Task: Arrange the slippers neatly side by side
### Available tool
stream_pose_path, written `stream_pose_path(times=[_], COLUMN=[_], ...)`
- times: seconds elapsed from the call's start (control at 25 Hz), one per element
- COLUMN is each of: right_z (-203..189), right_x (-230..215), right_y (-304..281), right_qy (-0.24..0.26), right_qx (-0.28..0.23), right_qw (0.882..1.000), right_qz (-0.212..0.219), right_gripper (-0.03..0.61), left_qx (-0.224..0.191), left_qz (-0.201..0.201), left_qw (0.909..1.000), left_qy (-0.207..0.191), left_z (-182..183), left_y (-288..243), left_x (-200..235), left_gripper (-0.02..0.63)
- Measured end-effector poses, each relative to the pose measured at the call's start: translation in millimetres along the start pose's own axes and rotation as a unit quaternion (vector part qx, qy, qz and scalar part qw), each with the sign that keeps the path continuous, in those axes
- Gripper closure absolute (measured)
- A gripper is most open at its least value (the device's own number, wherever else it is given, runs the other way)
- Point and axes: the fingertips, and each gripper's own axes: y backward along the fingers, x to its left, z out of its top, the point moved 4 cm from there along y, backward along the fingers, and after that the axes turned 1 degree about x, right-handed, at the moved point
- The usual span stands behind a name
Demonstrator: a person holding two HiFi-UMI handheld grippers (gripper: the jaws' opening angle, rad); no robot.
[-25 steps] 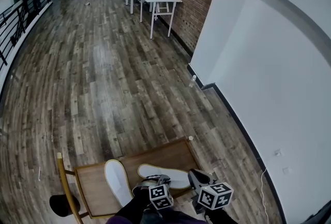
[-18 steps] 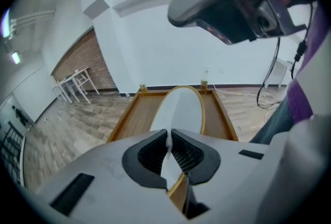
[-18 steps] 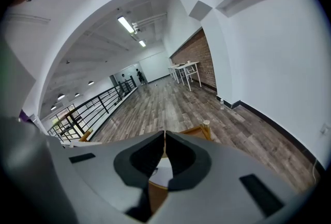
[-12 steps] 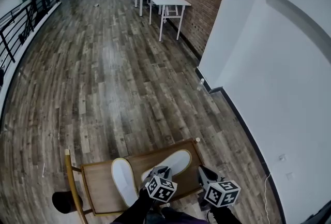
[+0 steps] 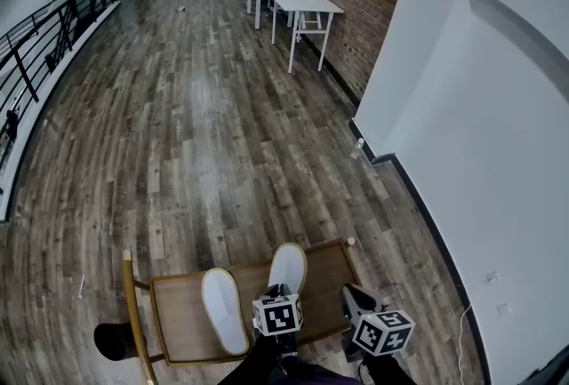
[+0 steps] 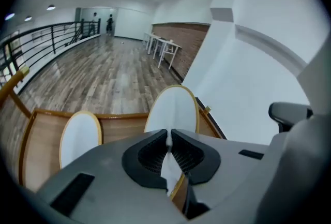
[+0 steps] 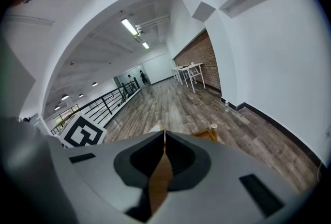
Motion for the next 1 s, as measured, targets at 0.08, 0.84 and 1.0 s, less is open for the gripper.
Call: stream_pose_path(times=[0.08, 0.84, 1.0], right_z=[-1, -6, -4], right_x=[1, 10, 12], right_y=[0, -1, -1], right_qy=[0.001, 0.009, 0.011], right_qx=[0.001, 0.008, 0.007], right_qw=[1.0, 1.0, 1.0], right_qz=[0.001, -0.001, 0.002], right_gripper=[0.578, 0.578, 0.578], left_qx=[0.007, 0.062, 0.055], left_qz=[0.014, 0.04, 0.013], left_qw=[0.9982, 0.9736, 0.9724], left_qy=[0.058, 0.216, 0.226], left_z=[-1, -45, -45], left_y=[1, -26, -26], left_x=[8, 50, 46], left_gripper=[0.594, 0.594, 0.594])
